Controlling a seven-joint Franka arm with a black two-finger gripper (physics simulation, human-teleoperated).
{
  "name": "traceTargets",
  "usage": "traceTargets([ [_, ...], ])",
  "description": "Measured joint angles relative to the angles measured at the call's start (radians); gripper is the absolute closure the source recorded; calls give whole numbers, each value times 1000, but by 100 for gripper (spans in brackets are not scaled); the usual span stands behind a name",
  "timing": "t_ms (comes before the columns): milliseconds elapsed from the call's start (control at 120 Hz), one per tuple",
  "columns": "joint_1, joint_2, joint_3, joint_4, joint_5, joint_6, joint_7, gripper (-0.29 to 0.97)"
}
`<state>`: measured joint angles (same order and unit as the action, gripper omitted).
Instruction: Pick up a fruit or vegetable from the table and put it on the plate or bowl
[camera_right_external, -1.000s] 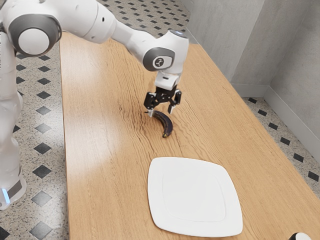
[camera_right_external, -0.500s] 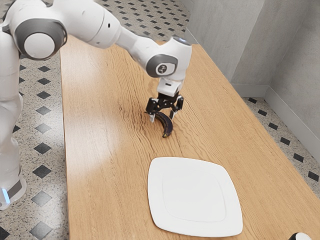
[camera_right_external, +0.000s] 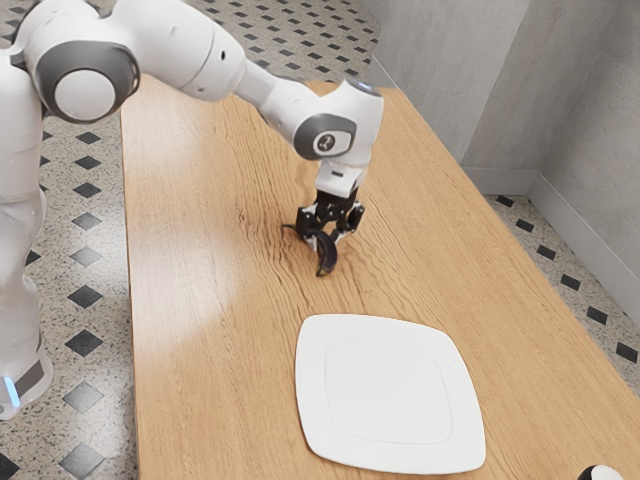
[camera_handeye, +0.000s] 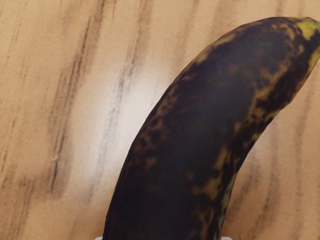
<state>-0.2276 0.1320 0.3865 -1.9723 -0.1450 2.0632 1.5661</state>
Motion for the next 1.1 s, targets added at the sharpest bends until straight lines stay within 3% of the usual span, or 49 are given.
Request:
traceTargets([
  [142, 1, 3, 0, -1, -6, 10, -2, 46],
  [492, -10, -46, -6, 64, -19, -2, -6, 51],
  [1100, -142, -25, -64, 140, -64, -24, -15, 53],
])
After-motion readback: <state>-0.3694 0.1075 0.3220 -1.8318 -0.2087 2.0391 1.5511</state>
